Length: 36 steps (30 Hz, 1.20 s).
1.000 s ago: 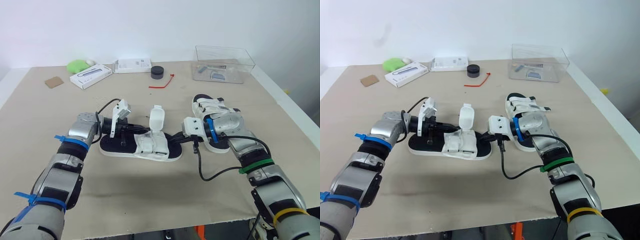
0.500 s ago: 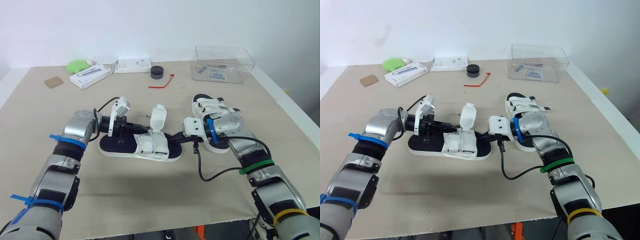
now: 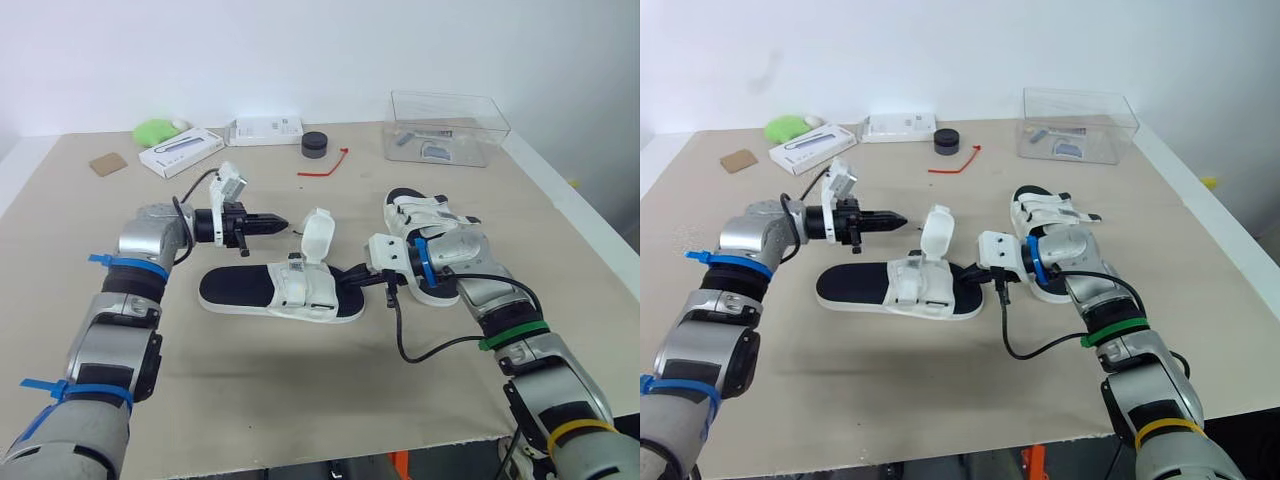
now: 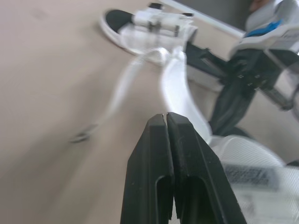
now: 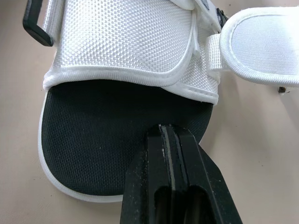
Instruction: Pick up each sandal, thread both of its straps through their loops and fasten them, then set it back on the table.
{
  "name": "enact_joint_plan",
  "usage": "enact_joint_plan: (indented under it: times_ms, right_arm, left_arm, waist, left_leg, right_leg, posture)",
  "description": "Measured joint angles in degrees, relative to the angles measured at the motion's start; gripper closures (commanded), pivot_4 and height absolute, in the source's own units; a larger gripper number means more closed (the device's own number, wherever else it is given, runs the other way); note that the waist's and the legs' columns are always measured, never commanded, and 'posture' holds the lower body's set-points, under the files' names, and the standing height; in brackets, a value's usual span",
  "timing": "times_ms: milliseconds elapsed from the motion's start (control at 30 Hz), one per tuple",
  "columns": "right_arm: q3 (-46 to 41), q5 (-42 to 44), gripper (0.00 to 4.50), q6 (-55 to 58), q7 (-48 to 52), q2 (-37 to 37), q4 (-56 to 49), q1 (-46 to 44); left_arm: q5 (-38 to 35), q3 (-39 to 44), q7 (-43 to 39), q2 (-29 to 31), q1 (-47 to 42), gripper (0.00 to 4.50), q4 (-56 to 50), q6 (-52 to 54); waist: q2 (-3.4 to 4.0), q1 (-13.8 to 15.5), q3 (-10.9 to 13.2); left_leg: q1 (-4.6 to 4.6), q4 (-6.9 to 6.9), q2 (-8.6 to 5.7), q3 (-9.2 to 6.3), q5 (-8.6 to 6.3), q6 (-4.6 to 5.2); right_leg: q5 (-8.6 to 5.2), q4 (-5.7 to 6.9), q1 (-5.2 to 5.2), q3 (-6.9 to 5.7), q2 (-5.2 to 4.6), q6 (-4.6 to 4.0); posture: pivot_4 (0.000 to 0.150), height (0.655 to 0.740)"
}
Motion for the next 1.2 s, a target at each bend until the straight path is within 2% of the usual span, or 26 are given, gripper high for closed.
enact_joint_plan:
  times_ms: [133, 200, 267, 367, 400, 667, 900, 1200]
  right_arm:
    - [0.01, 0.01, 4.5, 0.01, -0.13, 0.07, -0.09, 0.01]
    - [0.01, 0.0, 4.5, 0.01, -0.12, -0.03, -0.09, 0.02]
    - [0.0, -0.01, 4.5, 0.0, -0.18, -0.18, -0.09, 0.05]
    - [0.0, 0.0, 4.5, -0.02, -0.22, -0.31, -0.15, 0.14]
    - [0.0, 0.0, 4.5, -0.03, -0.22, -0.35, -0.21, 0.14]
    - [-0.01, -0.03, 4.5, -0.3, -0.43, -0.47, -0.29, 0.23]
    - [-0.01, -0.3, 4.5, -0.58, -0.66, -0.5, -0.29, 0.22]
    - [0.0, -0.54, 4.5, -0.65, -1.04, -1.07, -0.68, 0.31]
  left_arm:
    - [0.23, -0.55, -1.02, -1.42, -1.96, 2.6, 2.55, 1.89]
    - [0.65, -1.59, -2.58, -1.57, -3.17, 1.59, 3.46, 2.86]
    - [1.61, -2.21, -2.65, -2.59, -4.08, 1.19, 5.82, 3.31]
    - [3.14, -2.3, -1.23, -3.95, -5.35, 0.2, 9.83, 2.42]
    - [3.26, -2.29, -1.22, -4.31, -5.59, 0.08, 10.39, 2.36]
    - [1.06, 2.38, -1.21, -8.99, -12.68, 0.08, 17.55, 6.29]
    - [-1.1, 10.15, 8.74, -11.37, -16.91, 0.08, 24.4, 5.82]
    - [-0.62, 12.7, 16.27, -13.8, -16.91, 0.08, 28.09, -0.53]
  waist:
    - [-0.01, -0.09, 0.01]
    - [-0.01, -0.04, 0.01]
    - [-0.01, -0.03, 0.01]
    - [-0.01, -0.02, 0.01]
    - [-0.01, -0.02, 0.01]
    - [-0.02, -0.03, 0.01]
    - [-0.02, -0.05, 0.02]
    - [-0.03, -0.01, 0.02]
  left_leg:
    - [-0.01, -0.01, 0.0, -0.03, 0.0, 0.0]
    - [-0.01, -0.02, 0.0, -0.05, 0.0, 0.0]
    - [-0.01, -0.01, -0.03, -0.03, 0.0, 0.0]
    - [-0.03, 0.0, -0.05, -0.03, 0.0, 0.0]
    - [-0.03, 0.0, -0.05, -0.03, 0.0, 0.0]
    - [-0.06, 0.0, -0.08, -0.06, 0.0, 0.0]
    - [-0.05, 0.0, -0.07, -0.05, 0.0, -0.01]
    - [-0.07, 0.0, -0.15, -0.03, 0.0, -0.02]
  right_leg:
    - [0.0, 0.0, -0.03, 0.0, 0.03, 0.0]
    - [0.0, 0.01, -0.02, -0.02, 0.04, 0.0]
    - [0.0, 0.0, -0.02, 0.01, 0.0, 0.01]
    - [0.0, 0.0, -0.02, 0.0, -0.01, 0.03]
    - [0.0, 0.0, -0.02, 0.01, -0.01, 0.03]
    - [0.0, -0.01, -0.02, 0.0, -0.02, 0.05]
    - [0.0, -0.01, -0.02, 0.01, -0.03, 0.07]
    - [0.04, -0.02, -0.03, 0.04, -0.09, 0.14]
  posture:
    - [0.15, 0.74]
    - [0.15, 0.74]
    - [0.15, 0.74]
    - [0.15, 0.74]
    - [0.15, 0.74]
    - [0.15, 0.74]
    - [0.15, 0.74]
    - [0.15, 0.74]
